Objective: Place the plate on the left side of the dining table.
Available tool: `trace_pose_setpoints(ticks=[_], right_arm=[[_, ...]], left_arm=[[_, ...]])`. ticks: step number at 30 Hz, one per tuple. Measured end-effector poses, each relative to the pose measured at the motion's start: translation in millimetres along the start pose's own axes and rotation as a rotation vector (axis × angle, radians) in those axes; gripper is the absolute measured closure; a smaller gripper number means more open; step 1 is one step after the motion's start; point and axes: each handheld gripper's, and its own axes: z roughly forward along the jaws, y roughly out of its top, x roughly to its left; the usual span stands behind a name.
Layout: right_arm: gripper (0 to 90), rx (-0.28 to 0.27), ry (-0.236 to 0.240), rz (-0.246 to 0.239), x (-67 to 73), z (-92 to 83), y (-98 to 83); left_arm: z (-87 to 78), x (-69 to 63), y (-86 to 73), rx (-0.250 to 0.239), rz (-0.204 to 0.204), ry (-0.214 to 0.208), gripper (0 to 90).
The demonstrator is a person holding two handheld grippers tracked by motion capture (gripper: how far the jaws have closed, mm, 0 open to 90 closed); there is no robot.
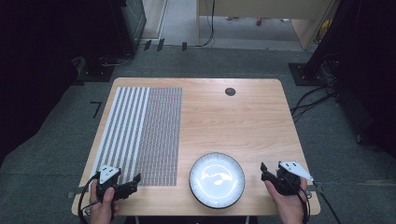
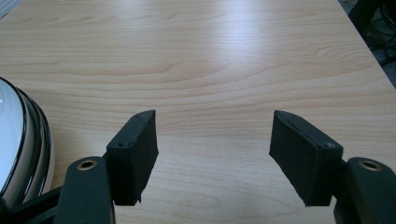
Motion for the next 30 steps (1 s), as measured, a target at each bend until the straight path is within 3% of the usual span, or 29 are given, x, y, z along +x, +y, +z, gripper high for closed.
trace_pose_setpoints(ticks=[30], right_arm=[[35.6, -0.013, 0.054, -0.013, 17.4, -2.9, 0.4]], left_arm=[[8.1, -29.6, 4.7, -0.005, 0.029, -0.041, 18.9]])
